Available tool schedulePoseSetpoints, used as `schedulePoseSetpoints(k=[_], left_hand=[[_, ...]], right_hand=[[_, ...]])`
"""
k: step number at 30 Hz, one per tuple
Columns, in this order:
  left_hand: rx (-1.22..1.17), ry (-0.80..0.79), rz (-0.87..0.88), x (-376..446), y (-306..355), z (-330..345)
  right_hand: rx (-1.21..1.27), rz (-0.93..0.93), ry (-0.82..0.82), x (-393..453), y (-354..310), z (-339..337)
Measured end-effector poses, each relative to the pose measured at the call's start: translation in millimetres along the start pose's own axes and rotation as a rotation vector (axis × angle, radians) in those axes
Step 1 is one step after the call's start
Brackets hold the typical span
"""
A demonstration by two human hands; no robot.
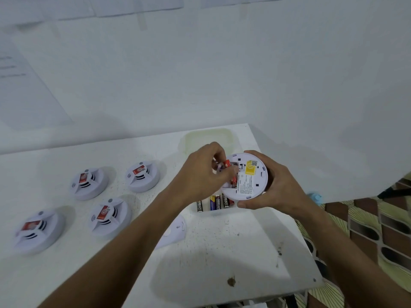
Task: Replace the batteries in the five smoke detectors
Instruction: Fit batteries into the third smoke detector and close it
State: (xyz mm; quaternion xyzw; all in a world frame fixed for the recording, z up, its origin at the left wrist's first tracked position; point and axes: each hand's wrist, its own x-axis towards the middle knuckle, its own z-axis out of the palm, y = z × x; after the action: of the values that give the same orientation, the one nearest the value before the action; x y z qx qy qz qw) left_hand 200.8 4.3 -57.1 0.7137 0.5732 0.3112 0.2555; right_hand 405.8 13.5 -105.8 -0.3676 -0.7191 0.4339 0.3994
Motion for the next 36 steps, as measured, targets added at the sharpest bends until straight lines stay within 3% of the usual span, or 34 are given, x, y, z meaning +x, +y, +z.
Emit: schedulePoseSetpoints(k=[7, 10, 16, 21, 25, 33, 36], left_hand=[[-0.305, 0.241, -0.035, 20, -10, -11], [-0.189, 0.294, -0.123, 41, -32, -23], [0.129, 0.003, -0.309, 75, -79, -13], [0.382, -0.158, -0.285, 86, -85, -2], [0.55, -0.121, -0.236, 87, -90, 0], [0.364, 0.004, -0.151, 46, -74, -7], [0.328, -0.017, -0.108, 15, -58, -1]], right_hand=[[0.007, 0.027, 0.044, 8, 7, -4], [0.008, 0.065, 0.065, 9, 13, -11], [0.011, 0.093, 0.067, 12, 22, -19], [0.019, 0.101, 0.066, 17, 23, -20], [0.031, 0.097, 0.072, 18, 24, -21], [0.047, 0.111, 0.081, 4, 23, -21], [0.067, 0.116, 0.098, -10, 20, -21]])
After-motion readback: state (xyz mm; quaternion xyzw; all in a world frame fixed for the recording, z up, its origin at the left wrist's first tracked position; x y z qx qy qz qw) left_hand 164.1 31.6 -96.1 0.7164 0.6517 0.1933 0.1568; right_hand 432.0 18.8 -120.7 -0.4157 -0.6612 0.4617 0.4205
